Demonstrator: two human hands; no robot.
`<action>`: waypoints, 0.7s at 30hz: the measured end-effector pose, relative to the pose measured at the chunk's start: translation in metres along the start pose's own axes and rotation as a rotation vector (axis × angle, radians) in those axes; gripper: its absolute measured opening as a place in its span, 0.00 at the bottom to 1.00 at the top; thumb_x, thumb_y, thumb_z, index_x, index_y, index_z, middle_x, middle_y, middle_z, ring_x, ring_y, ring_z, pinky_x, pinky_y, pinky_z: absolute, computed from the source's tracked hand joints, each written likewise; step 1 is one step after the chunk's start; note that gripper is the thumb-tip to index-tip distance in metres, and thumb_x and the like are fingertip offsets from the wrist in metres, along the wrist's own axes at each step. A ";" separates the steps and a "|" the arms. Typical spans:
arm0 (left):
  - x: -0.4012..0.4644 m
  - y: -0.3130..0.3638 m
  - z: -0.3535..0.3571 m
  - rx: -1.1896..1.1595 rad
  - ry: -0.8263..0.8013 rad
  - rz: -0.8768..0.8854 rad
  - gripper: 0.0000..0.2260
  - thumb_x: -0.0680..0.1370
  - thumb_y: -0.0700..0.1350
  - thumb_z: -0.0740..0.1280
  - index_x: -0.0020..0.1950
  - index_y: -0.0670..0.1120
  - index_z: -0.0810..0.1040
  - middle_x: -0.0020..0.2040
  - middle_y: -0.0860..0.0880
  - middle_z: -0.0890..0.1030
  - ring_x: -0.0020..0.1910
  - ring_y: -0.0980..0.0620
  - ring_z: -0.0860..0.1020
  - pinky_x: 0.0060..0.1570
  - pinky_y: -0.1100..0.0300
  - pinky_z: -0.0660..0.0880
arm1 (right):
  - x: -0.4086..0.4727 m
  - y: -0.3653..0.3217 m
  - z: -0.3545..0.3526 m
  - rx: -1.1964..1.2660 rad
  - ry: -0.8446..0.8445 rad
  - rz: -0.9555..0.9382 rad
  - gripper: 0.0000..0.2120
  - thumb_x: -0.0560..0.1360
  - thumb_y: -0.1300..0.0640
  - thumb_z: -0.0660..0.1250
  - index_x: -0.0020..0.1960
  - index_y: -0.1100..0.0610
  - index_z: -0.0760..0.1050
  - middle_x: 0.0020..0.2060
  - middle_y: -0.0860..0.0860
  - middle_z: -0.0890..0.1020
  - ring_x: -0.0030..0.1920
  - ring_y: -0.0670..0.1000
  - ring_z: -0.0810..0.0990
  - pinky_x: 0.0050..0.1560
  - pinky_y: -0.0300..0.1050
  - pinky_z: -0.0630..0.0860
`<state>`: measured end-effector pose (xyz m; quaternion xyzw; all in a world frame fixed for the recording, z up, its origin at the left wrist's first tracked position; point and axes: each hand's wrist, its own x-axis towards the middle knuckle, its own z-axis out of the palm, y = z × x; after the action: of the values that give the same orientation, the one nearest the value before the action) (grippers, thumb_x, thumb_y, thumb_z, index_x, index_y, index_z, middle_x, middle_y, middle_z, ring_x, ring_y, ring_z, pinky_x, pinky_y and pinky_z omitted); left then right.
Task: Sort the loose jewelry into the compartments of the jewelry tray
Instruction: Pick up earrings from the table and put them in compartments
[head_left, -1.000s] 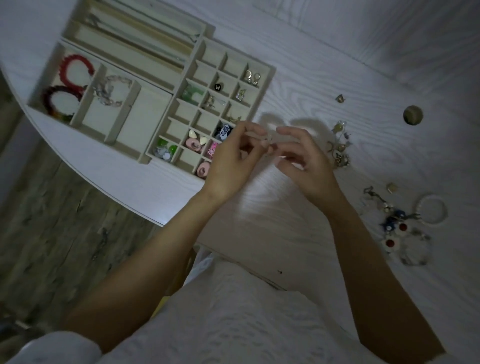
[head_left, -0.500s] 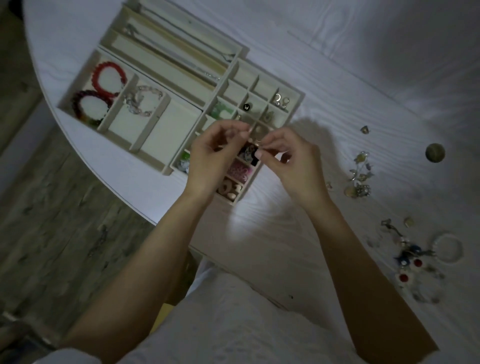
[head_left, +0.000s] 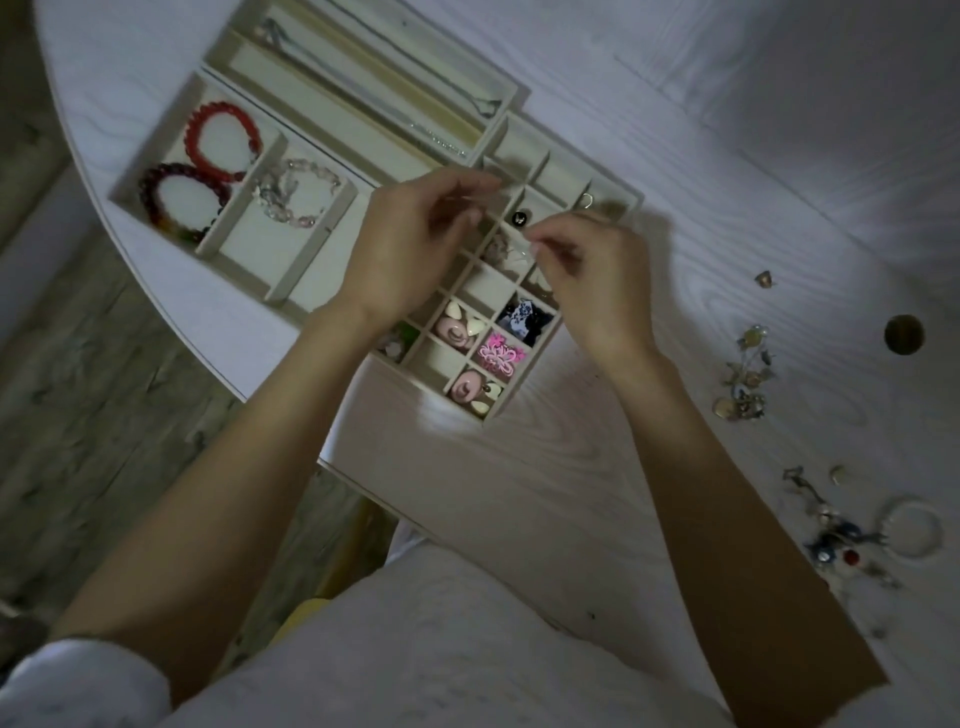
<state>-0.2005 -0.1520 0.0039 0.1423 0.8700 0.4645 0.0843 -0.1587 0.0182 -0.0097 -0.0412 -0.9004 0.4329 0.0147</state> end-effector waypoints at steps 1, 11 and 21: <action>-0.002 -0.003 -0.001 0.053 0.021 0.024 0.12 0.78 0.36 0.65 0.61 0.45 0.79 0.55 0.56 0.79 0.52 0.60 0.79 0.56 0.66 0.75 | -0.002 0.002 -0.003 -0.012 0.011 0.009 0.07 0.74 0.64 0.68 0.51 0.58 0.82 0.47 0.51 0.82 0.45 0.46 0.79 0.49 0.37 0.77; -0.017 -0.016 -0.001 0.561 -0.071 0.289 0.15 0.75 0.44 0.58 0.55 0.48 0.82 0.60 0.43 0.77 0.56 0.41 0.71 0.52 0.51 0.70 | -0.002 0.009 0.004 -0.489 -0.101 -0.222 0.10 0.72 0.59 0.65 0.50 0.58 0.82 0.62 0.57 0.74 0.63 0.58 0.66 0.62 0.54 0.69; -0.012 -0.022 0.003 0.661 -0.168 0.227 0.19 0.77 0.49 0.55 0.63 0.52 0.79 0.68 0.46 0.72 0.62 0.40 0.68 0.53 0.47 0.67 | -0.004 0.010 0.007 -0.442 -0.120 -0.197 0.11 0.71 0.60 0.63 0.48 0.56 0.83 0.62 0.54 0.74 0.63 0.56 0.64 0.64 0.53 0.66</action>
<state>-0.1919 -0.1653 -0.0163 0.2955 0.9418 0.1512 0.0528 -0.1550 0.0187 -0.0217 0.0702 -0.9722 0.2234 -0.0062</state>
